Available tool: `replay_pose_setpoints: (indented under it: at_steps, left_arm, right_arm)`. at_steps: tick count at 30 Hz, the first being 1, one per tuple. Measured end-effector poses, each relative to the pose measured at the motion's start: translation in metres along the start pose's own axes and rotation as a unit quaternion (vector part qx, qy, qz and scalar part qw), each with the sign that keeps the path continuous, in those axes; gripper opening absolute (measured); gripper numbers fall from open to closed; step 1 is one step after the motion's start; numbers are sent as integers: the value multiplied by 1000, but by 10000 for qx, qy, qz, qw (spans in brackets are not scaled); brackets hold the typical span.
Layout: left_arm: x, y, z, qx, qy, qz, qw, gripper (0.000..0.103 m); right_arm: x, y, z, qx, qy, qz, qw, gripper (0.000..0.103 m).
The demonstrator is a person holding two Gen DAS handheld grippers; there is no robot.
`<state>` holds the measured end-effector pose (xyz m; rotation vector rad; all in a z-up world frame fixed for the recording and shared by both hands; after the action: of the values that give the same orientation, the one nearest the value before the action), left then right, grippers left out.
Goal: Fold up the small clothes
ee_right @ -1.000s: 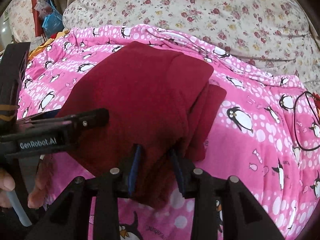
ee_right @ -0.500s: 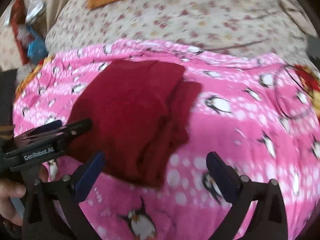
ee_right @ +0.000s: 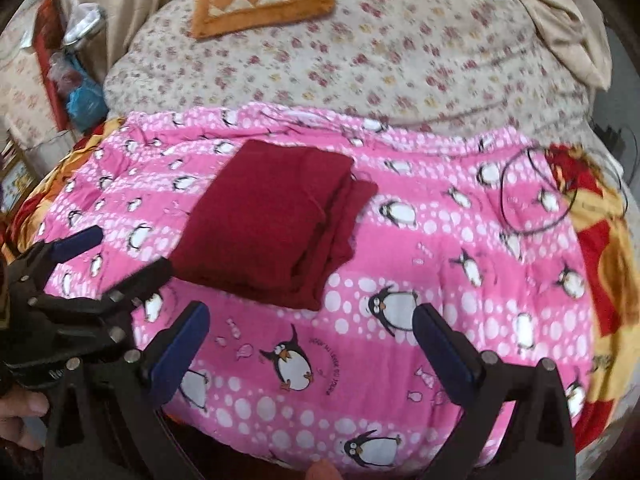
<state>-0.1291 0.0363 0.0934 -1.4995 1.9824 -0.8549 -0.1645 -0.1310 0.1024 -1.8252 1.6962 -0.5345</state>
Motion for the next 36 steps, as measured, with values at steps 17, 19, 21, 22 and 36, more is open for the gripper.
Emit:
replay_pose_setpoints:
  at_steps: [17, 19, 21, 22, 36]
  left_arm:
    - [-6, -1, -10, -5, 31, -30, 10000, 91]
    - [-6, -1, -10, -1, 27, -23, 10000, 91]
    - [-6, -1, -10, -8, 47, -27, 10000, 91]
    - [-7, -1, -10, -18, 58, -33, 10000, 91]
    - [-10, 0, 1, -180, 196, -145, 9995, 91]
  right_arm:
    - [4, -5, -14, -30, 86, 96, 9999, 103]
    - [3, -5, -14, -27, 96, 96, 9999, 103]
    - [3, -5, -14, -21, 95, 92, 9999, 103]
    - [3, -5, -14, -28, 99, 92, 9999, 103]
    - [8, -5, -8, -88, 145, 131, 9998, 103]
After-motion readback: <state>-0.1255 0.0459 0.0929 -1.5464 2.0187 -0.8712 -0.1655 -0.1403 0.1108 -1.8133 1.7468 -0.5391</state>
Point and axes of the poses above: each gripper's, at about its wrist camera, not at the fingertips, and z roughly the way its jaws point, x to its right, y to its underside, the point moved 1 cm from there along z, roughly the way its jaws point, and after that the axes turned 1 degree about x, right-handed, at the moved point
